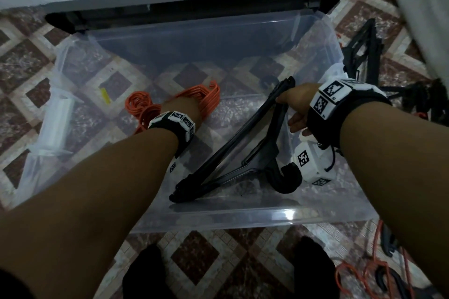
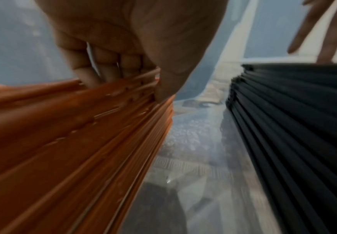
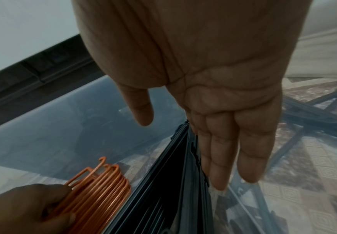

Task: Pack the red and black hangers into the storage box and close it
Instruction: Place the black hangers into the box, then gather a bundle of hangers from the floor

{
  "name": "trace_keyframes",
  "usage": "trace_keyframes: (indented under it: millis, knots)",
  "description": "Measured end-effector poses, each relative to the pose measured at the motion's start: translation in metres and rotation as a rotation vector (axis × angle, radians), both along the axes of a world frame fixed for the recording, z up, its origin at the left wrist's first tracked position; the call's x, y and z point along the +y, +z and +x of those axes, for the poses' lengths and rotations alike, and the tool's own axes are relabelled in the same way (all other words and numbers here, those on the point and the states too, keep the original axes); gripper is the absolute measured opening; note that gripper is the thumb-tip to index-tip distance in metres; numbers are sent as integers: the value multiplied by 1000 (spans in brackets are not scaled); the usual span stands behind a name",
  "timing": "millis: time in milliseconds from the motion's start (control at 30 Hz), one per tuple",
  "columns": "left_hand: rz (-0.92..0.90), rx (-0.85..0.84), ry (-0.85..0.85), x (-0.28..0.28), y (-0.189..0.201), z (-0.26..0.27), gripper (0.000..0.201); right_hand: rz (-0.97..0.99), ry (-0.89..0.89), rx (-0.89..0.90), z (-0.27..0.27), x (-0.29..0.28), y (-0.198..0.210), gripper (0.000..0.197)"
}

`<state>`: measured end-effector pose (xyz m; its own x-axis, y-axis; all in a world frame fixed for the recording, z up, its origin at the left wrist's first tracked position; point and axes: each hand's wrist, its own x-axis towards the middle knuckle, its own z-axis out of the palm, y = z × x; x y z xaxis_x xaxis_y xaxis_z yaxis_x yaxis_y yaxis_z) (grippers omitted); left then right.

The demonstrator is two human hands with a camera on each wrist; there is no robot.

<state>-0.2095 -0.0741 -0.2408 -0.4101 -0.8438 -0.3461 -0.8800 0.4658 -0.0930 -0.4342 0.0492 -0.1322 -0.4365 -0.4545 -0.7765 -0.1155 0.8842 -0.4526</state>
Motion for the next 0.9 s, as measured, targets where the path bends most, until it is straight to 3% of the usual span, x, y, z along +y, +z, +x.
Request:
trace_keyframes:
  millis: [167,433,600,733,900]
  knots:
    - [35,-41,35,1,9,3,28,-4,6,3,-1,1,-3,56]
    - [24,-102,72,2,5,4,24,8,14,7,-5,-1,-8,56]
    - [40,-42,-4,-4,10,15,50,19,21,-5,-7,-1,-9,56]
    - [-45,65,-24,-5,32,21,66,7,59,-7,-7,-2,-1,39]
    - [-96,158,-31,1,93,21,46,-133,115,-151,-12,2,50,31]
